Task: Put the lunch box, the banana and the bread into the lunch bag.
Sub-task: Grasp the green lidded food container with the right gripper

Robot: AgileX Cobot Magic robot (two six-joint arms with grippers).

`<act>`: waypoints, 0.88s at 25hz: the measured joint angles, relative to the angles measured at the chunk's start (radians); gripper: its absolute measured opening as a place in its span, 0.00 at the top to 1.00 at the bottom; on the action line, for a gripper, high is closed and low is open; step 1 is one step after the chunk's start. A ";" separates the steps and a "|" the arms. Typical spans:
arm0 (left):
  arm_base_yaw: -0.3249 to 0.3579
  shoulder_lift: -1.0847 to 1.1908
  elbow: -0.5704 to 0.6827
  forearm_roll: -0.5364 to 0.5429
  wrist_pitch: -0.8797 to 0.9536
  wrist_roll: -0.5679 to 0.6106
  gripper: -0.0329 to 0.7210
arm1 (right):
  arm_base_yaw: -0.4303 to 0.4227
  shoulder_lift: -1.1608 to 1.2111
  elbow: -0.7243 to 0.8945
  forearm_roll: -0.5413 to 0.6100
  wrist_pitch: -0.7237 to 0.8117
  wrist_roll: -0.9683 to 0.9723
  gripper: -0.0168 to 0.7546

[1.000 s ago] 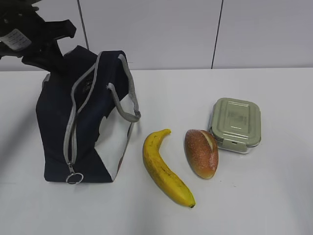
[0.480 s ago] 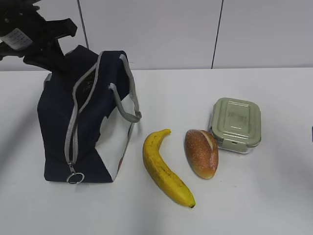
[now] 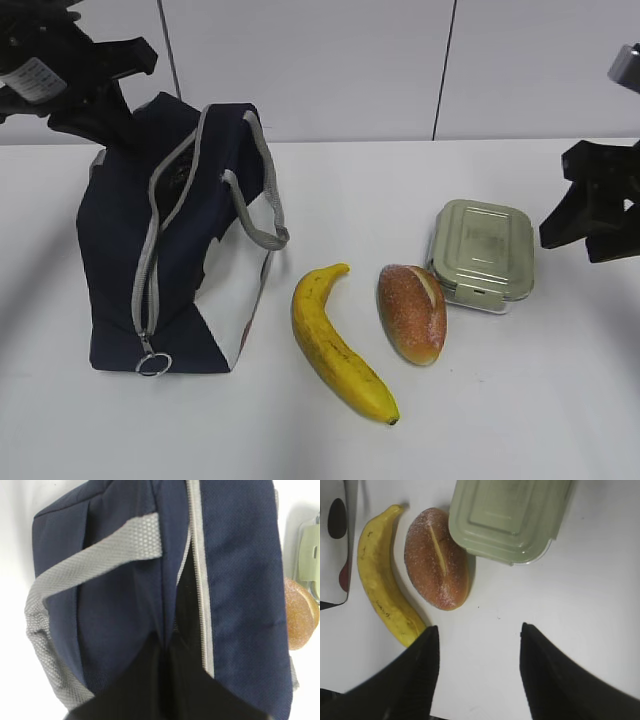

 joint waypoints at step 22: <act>0.000 0.000 0.000 -0.008 0.000 0.000 0.96 | -0.229 0.254 -0.117 0.223 -0.002 -0.366 0.48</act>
